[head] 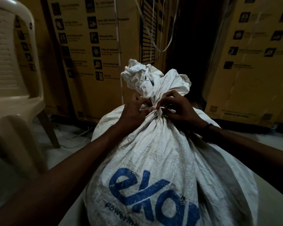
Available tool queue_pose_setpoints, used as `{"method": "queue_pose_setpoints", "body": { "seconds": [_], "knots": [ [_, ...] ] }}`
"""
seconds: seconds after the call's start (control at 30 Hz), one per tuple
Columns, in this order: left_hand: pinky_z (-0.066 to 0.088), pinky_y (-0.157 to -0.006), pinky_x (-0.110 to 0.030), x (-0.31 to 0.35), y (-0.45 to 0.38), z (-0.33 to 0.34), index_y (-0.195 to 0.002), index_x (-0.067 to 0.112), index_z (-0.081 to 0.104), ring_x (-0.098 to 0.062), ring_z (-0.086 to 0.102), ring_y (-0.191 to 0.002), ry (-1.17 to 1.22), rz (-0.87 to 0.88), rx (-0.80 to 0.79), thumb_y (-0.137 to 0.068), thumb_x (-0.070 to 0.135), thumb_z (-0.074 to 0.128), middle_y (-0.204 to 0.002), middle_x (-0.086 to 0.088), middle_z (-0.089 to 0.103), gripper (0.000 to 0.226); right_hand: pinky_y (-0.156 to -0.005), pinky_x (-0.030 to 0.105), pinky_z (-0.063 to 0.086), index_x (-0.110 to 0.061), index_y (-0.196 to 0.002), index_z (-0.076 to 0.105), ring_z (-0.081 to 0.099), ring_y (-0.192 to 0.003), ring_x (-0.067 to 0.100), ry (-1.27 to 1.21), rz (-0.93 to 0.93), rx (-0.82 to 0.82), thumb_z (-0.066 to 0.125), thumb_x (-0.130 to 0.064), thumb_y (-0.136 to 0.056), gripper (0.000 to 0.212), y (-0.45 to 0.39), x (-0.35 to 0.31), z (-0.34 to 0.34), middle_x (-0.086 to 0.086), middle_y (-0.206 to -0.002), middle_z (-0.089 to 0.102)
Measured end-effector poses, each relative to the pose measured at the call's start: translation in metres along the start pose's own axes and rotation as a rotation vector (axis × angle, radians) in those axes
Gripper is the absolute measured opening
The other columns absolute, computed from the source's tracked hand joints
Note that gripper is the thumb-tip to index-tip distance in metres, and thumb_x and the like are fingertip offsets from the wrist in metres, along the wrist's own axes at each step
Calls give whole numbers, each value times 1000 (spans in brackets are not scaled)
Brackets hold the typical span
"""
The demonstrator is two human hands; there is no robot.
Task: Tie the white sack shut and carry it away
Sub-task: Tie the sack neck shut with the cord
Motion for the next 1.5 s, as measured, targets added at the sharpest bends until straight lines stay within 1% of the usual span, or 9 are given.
{"method": "queue_pose_setpoints", "body": {
  "seconds": [0.23,0.37,0.53,0.67,0.8,0.97,1.13,1.33,1.5],
  "knots": [
    [43,-95,-39,4,-1,6,-92,25,68,-25,50,-109,-32,-66,-80,-95,19,71,-113,-9,45,7,-86,56,60,0,-102,77,70,-96,37,-23,-8,-16,76,7,-88,15,2,2,3,18,-113,57],
    [43,-89,-29,8,-1,9,-98,7,72,-20,48,-102,37,-60,-213,-95,12,69,-108,-10,43,7,-84,56,60,-1,-101,78,72,-94,35,-19,-30,-14,74,0,-93,9,3,0,4,14,-113,58],
    [40,-75,-34,11,-3,9,-86,-15,64,-18,47,-83,111,-41,-321,-80,9,63,-82,-14,51,25,-80,54,59,2,-101,77,72,-93,37,-21,-50,-27,74,2,-92,10,3,-8,8,16,-114,64],
    [45,-74,-40,9,-1,12,-90,-19,63,-21,55,-82,158,-53,-345,-79,12,65,-88,-37,64,33,-84,44,62,-1,-102,75,73,-96,27,-24,-65,-41,72,6,-90,14,1,-13,9,11,-116,68],
    [52,-86,-57,7,0,13,-102,-15,67,-41,66,-99,64,-34,-318,-93,9,66,-105,-37,65,26,-84,43,62,-2,-106,74,75,-97,24,-25,-75,-33,71,0,-93,13,-1,-15,9,7,-111,71],
    [46,-102,-50,11,1,6,-115,-6,67,-37,48,-122,-91,73,-268,-95,7,69,-123,-27,54,25,-85,46,63,0,-110,74,76,-98,25,-47,-68,4,70,-1,-95,15,1,-11,5,13,-106,75],
    [48,-95,-41,13,2,-2,-115,5,67,-30,50,-110,-144,194,-178,-93,7,69,-120,-19,46,22,-85,45,61,-1,-109,74,75,-98,25,-42,-73,18,70,3,-95,16,6,-10,5,12,-105,75],
    [53,-60,-21,20,14,-25,-111,19,58,-4,58,-69,-64,184,89,-80,14,82,-90,0,64,40,-87,43,63,1,-108,75,76,-97,26,-71,-56,41,71,8,-92,18,7,-9,2,13,-103,77],
    [57,-66,-33,14,13,-20,-85,5,65,-22,71,-72,40,55,103,-74,3,83,-77,-9,73,21,-86,42,64,4,-106,75,77,-95,27,-88,-47,56,71,10,-90,17,8,-10,2,14,-101,78]
  ]
}}
Point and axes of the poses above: each hand's wrist, its own y-axis away from the middle knuckle, its own z-axis out of the palm, x = y × z, the point moved 9 cm from there along -y, towards the middle knuckle
